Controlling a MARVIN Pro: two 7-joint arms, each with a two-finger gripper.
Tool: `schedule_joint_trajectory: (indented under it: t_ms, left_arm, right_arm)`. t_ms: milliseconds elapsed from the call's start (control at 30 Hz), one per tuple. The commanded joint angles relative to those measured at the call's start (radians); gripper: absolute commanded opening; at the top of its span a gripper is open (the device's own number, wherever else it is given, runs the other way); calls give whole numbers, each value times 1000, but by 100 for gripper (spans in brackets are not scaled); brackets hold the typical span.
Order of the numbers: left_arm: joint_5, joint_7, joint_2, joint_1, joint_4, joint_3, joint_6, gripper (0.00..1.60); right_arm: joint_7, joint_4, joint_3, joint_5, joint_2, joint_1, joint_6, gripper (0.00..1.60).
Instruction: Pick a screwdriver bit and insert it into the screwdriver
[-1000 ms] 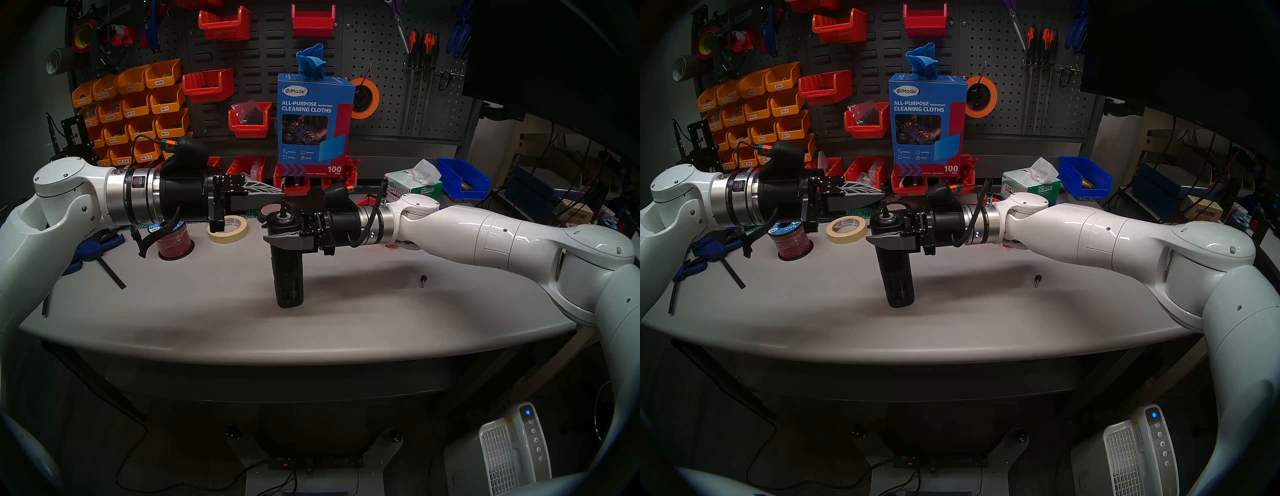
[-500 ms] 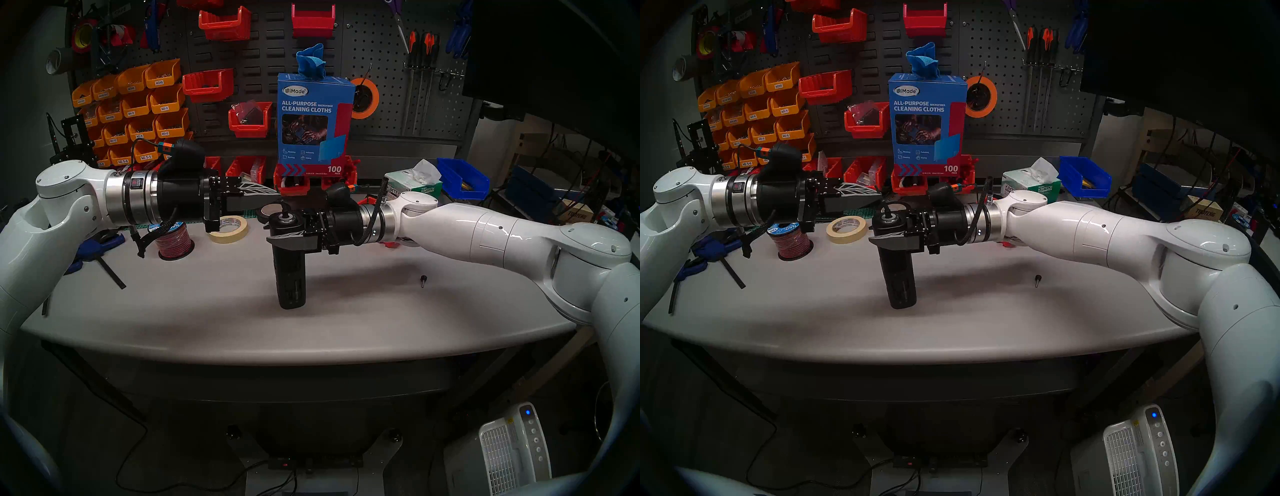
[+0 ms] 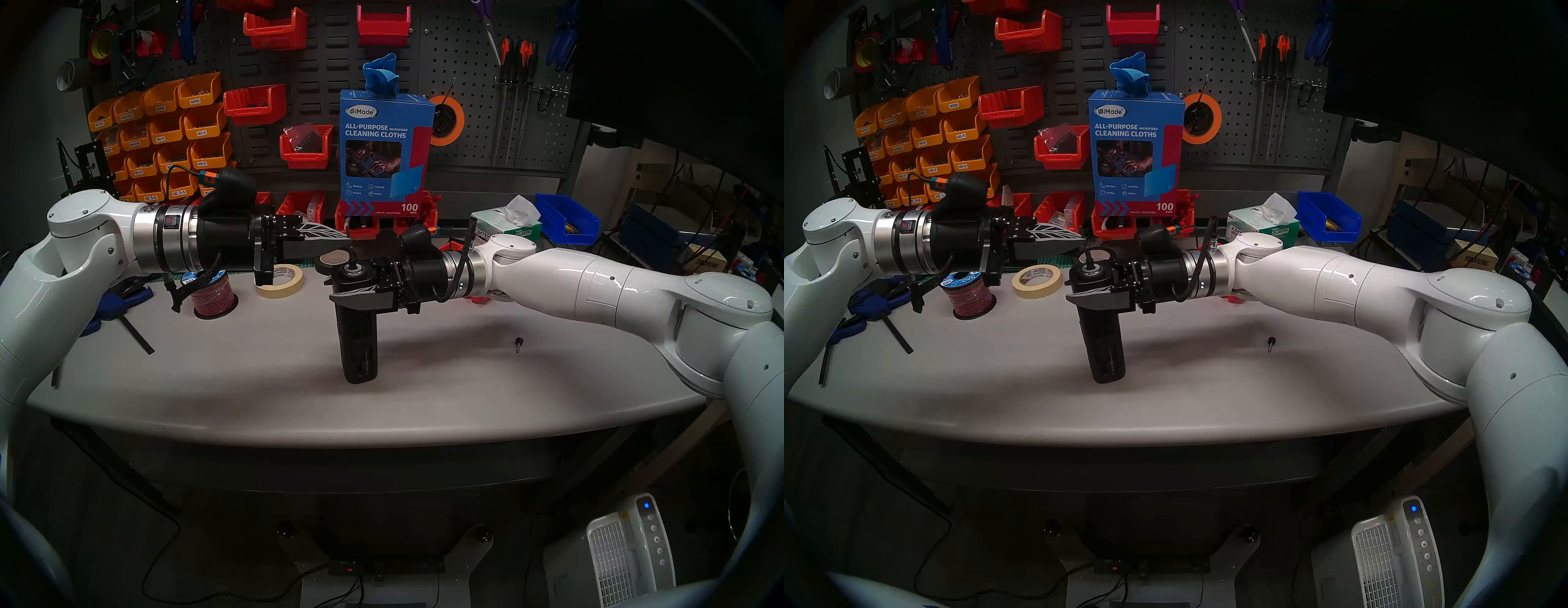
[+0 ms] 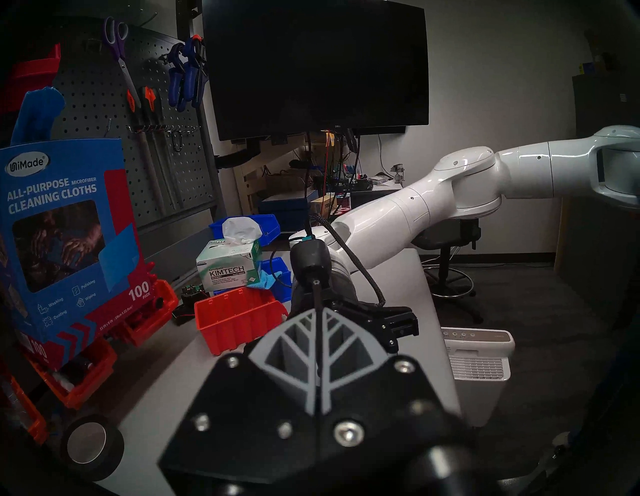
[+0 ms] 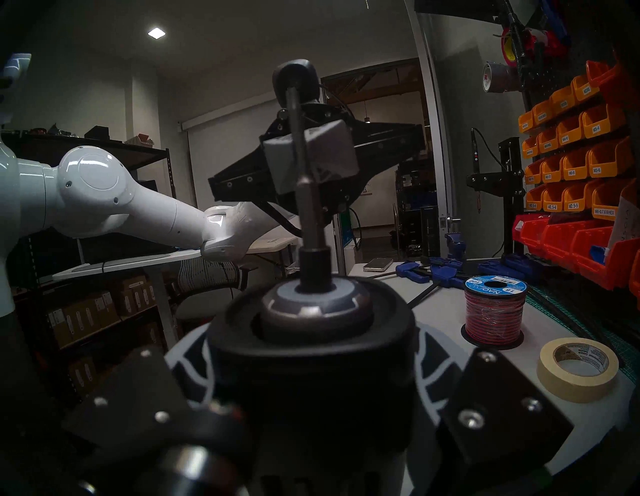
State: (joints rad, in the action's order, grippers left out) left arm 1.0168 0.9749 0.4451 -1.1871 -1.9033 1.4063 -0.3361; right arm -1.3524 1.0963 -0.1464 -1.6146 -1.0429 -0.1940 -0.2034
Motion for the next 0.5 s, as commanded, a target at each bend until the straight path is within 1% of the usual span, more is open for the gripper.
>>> schedule_joint_trajectory:
  t_ms: [0,200,467]
  left_arm:
    - [-4,-4,11,62,-2,6,-14,0]
    - [-8,-8,12,51,-6,15,-21,0]
    - [-1,-19,-2,7,-16,47,-12,0]
  right_arm:
    - [-8,18,19,-8,4,23,-2,33]
    - [-11,20,19,-7,4,24,-1,32]
    - [-14,14,18,-6,3,25,2,33]
